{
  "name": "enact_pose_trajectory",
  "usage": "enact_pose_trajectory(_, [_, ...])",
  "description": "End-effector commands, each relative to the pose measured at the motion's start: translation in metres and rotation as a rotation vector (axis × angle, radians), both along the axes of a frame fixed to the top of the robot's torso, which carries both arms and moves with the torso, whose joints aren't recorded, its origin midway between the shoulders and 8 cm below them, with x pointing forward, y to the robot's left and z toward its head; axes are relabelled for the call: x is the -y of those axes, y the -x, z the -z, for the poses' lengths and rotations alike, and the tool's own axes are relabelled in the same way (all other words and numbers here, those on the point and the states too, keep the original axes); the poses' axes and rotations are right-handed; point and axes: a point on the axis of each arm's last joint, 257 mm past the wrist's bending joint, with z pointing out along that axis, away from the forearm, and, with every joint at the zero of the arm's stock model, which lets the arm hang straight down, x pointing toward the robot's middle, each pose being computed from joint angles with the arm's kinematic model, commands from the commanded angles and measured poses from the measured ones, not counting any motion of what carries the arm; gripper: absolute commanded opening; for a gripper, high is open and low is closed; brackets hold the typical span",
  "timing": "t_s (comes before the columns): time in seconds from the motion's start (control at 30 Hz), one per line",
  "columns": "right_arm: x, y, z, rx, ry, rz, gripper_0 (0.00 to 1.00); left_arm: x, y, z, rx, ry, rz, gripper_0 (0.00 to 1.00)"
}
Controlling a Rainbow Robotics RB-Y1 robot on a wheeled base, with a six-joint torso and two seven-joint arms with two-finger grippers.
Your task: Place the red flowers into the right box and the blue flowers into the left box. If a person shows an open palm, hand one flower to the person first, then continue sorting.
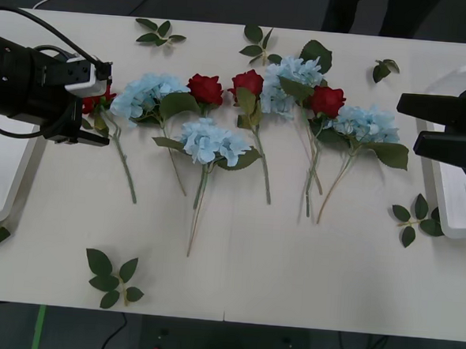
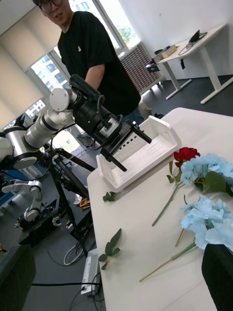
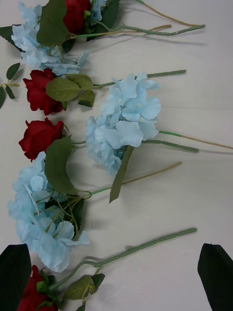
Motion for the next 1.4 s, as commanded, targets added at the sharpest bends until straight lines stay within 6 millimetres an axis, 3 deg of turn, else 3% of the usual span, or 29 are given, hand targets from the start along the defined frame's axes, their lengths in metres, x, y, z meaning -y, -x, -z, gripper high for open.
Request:
enact_pose_trajectory(0.03, [0.001, 0.013, 0.009, -0.015, 0.024, -0.019, 1.0, -0.012, -0.002, -0.005, 0.004, 0.0, -0.032, 1.0])
enact_pose_trajectory(0.63, [0.006, 0.019, 0.008, -0.021, 0.033, -0.033, 1.0, -0.012, -0.002, -0.005, 0.004, 0.0, -0.032, 1.0])
enact_pose_trajectory(0.87, [0.01, 0.01, 0.008, -0.023, 0.038, 0.005, 1.0, -0.012, -0.002, -0.005, 0.004, 0.0, -0.032, 1.0])
enact_pose_trajectory(0.9, [0.01, 0.009, 0.009, -0.019, 0.048, 0.014, 1.0, -0.014, 0.016, 0.048, -0.113, 0.013, -0.049, 1.0])
enact_pose_trajectory(1.0, [0.011, -0.009, 0.016, -0.008, 0.098, 0.097, 1.0, -0.007, 0.015, 0.04, -0.115, 0.088, -0.056, 1.0])
enact_pose_trajectory(1.2, [0.019, -0.045, 0.036, -0.071, 0.201, 0.287, 1.0, -0.014, 0.005, 0.015, -0.076, 0.05, -0.058, 1.0])
enact_pose_trajectory(1.4, [0.039, -0.067, 0.077, -0.273, 0.307, 0.491, 1.0, -0.028, -0.012, -0.027, -0.324, 0.186, -0.381, 1.0])
